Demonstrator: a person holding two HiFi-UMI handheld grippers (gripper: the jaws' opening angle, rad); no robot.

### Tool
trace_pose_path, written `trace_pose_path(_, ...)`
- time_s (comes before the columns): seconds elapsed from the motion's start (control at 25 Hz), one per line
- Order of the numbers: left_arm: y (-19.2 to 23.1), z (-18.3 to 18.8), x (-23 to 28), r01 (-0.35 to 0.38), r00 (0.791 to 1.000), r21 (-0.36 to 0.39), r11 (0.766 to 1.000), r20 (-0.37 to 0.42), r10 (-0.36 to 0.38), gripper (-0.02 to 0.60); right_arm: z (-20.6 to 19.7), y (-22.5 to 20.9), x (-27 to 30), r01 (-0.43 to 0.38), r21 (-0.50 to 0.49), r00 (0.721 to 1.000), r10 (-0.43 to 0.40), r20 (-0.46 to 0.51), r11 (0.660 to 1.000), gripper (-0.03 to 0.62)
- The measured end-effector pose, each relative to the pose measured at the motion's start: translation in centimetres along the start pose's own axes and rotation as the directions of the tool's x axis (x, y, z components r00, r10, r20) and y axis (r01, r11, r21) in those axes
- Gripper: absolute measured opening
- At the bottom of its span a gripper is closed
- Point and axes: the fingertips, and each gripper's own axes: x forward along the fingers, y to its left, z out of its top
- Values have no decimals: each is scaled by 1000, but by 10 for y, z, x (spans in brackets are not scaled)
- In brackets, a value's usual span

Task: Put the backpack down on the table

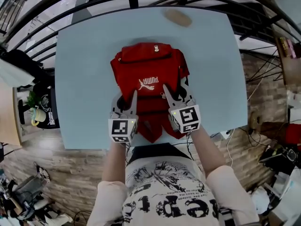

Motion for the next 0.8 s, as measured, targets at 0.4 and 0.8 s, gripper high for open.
trace_pose_path(0.4,-12,-43,-21,-25,996,-97,995,-88,17,84,-38,10,-22,4,33,997,-1,-72,999,144)
trace_pose_path(0.8,-9,-52,-40,-114,991,-56,992,-73,110,191,-56,9,-45,99,45,988,-93,-122,994,287)
